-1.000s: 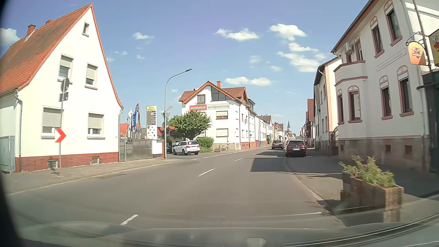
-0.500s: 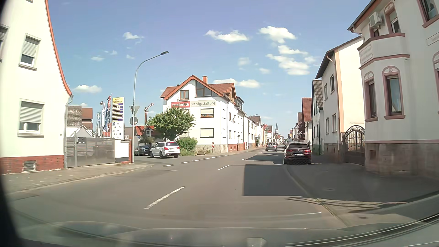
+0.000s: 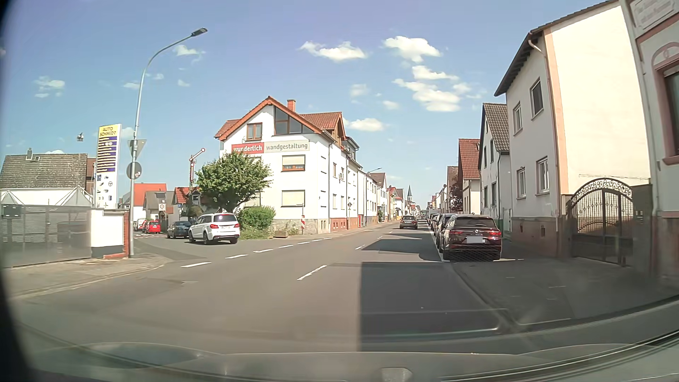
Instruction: Follow the waypoints while adhering to traffic rules and regulations
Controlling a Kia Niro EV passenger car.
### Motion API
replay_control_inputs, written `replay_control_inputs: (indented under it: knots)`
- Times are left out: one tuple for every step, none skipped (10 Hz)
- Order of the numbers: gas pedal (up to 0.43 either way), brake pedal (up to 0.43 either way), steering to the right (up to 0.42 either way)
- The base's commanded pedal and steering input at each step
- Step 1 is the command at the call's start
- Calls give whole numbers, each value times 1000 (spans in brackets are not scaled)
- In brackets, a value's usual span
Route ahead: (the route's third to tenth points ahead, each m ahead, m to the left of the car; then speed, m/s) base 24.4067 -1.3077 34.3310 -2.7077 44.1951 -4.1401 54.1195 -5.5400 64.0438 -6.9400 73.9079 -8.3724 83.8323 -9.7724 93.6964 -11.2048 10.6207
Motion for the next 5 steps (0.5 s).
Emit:
replay_control_inputs:
  knots:
    - [20,30,38]
    - [28,30,38]
    - [28,30,37]
    - [28,30,36]
    - [28,30,36]
